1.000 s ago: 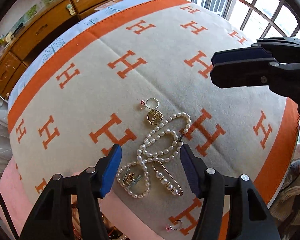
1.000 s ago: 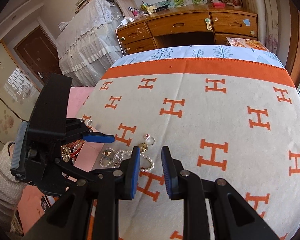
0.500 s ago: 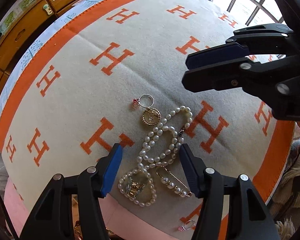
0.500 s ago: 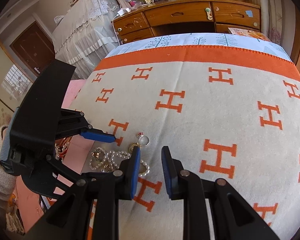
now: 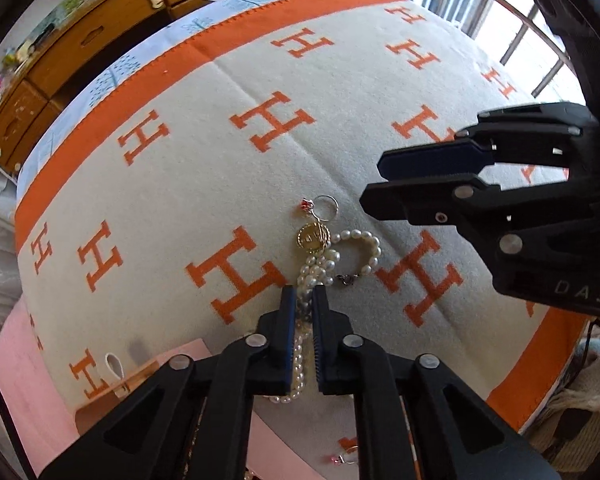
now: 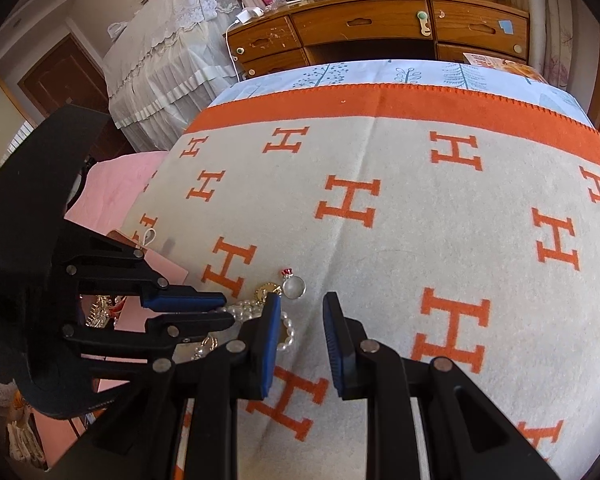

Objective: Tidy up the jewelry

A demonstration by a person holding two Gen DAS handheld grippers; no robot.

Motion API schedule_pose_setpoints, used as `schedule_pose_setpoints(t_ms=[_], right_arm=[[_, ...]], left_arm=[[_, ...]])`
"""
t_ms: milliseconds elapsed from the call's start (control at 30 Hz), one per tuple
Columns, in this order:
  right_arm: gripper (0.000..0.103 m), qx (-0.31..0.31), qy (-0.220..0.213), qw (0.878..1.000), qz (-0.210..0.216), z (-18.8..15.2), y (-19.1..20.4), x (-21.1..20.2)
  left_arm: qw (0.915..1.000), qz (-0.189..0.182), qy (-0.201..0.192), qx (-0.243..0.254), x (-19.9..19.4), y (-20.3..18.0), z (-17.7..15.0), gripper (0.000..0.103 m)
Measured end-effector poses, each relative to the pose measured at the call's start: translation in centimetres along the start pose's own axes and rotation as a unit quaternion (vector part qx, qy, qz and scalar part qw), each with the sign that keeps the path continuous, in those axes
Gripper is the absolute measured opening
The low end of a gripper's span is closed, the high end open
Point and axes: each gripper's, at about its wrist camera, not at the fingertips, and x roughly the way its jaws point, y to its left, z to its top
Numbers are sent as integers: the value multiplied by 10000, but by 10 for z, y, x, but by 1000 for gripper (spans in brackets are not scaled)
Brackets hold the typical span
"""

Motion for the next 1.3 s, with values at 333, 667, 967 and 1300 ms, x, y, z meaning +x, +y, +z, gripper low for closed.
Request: schedule_pose_setpoints(t_ms=[333, 667, 967, 1300], right_arm=[[22, -63, -154, 9999, -10, 2, 14, -14], [22, -376, -144, 9990, 195, -4, 48, -21], [37, -736, -47, 9971, 213, -19, 71, -10], [37, -1221, 147, 9919, -320, -39, 86, 25]], left_arm=[[9892, -173, -1221, -796, -101, 16, -8, 3], [9600, -47, -2428, -1397, -207, 18, -41, 3], [9318, 169, -3062, -1944, -269, 41, -80, 3], [9289, 202, -2815, -2397, -245, 78, -119, 3]])
